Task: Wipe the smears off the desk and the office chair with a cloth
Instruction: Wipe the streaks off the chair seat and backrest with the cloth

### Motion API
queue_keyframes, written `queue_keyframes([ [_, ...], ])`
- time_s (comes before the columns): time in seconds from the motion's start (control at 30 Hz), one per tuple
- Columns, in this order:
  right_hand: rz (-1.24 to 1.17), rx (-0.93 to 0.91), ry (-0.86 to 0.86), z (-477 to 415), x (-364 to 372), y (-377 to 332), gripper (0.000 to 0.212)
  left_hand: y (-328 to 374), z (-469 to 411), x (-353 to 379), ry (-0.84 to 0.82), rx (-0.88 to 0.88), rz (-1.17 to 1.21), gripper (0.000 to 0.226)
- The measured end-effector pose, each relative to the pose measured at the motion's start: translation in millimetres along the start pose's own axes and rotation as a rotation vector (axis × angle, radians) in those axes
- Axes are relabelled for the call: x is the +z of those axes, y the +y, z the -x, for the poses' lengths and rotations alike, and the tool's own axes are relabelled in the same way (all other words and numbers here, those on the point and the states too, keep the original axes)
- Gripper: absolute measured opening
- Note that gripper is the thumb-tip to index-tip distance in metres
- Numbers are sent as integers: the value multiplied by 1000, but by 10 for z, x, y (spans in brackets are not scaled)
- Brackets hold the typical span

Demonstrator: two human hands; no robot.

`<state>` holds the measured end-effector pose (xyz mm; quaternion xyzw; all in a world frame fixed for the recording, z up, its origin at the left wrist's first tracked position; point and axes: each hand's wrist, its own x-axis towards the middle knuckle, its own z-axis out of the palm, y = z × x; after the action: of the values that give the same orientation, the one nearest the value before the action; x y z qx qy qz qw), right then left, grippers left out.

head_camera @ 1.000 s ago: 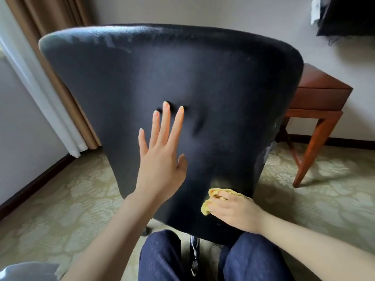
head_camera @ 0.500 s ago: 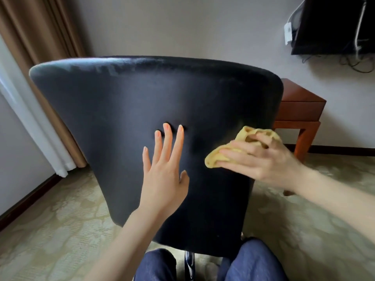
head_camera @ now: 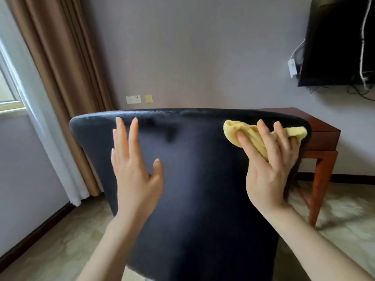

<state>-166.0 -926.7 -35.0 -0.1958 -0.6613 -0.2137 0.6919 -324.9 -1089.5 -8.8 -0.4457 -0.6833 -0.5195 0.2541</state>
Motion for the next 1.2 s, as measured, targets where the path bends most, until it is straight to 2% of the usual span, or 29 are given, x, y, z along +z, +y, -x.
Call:
queue_keyframes([
  [0.1, -23, 286, 160, -153, 152, -374, 34, -231, -294, -210, 50, -164, -62, 92],
  [0.17, -11, 442, 245, -316, 213, -568, 31, -370, -418, -314, 38, -204, -146, 96],
  [0.27, 37, 523, 269, -518, 269, -765, 31, -527, -562, -414, -31, -197, -238, 96],
  [0.37, 78, 508, 237, -625, 290, -871, 33, -572, -685, -433, -90, -128, -256, 90],
  [0.53, 92, 445, 186, -688, 329, -1033, 35, -554, -732, -472, -65, -36, -279, 74],
  [0.97, -63, 237, -77, -767, 506, -1594, 40, -340, -591, -476, -9, 90, -333, 68],
  [1.07, -97, 192, -145, -800, 542, -1692, 42, -240, -515, -449, 4, 73, -266, 73],
  [1.2, -134, 108, -181, -834, 618, -1810, 42, -240, -347, -452, 8, -24, -14, 90],
])
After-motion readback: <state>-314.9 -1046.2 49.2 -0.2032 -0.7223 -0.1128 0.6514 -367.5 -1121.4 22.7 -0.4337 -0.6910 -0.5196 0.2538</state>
